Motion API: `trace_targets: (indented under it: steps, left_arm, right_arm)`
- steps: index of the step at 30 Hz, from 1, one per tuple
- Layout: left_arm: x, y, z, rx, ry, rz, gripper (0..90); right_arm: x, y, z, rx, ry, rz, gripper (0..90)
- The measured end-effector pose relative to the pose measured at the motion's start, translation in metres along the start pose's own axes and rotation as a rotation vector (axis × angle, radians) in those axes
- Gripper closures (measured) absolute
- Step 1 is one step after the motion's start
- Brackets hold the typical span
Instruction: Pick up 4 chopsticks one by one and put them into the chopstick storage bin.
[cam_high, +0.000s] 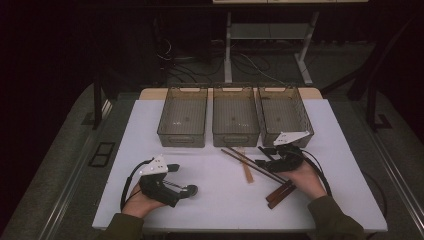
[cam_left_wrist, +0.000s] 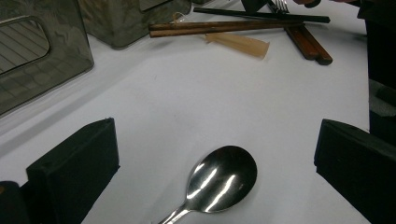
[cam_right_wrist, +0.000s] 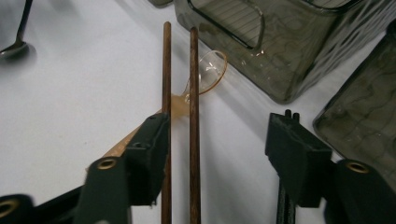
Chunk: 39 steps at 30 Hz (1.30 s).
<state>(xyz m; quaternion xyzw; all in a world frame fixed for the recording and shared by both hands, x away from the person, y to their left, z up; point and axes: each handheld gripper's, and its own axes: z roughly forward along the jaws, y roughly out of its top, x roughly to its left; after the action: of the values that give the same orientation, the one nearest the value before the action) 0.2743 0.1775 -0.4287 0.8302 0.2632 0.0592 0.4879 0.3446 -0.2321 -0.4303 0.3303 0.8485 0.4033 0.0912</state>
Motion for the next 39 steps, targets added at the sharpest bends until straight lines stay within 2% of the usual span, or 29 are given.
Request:
trace_targets:
  steps: [8,13,16,39]
  left_arm:
    - [-0.001,0.0,0.0,0.003,-0.005,0.003,0.0]
    - [-0.001,0.0,0.0,0.005,-0.006,0.004,0.0]
    - [-0.001,0.0,0.0,0.006,-0.006,0.005,0.0]
    - [-0.001,0.0,0.001,0.006,-0.006,0.007,0.0]
  right_arm:
    - [0.003,-0.001,0.003,0.038,0.012,-0.036,56.0]
    - [0.003,-0.002,0.006,0.063,0.029,-0.05,61.1]
    - [0.004,-0.002,0.007,0.073,0.021,-0.059,64.2]
    - [0.007,-0.005,0.014,0.135,0.021,-0.097,75.9]
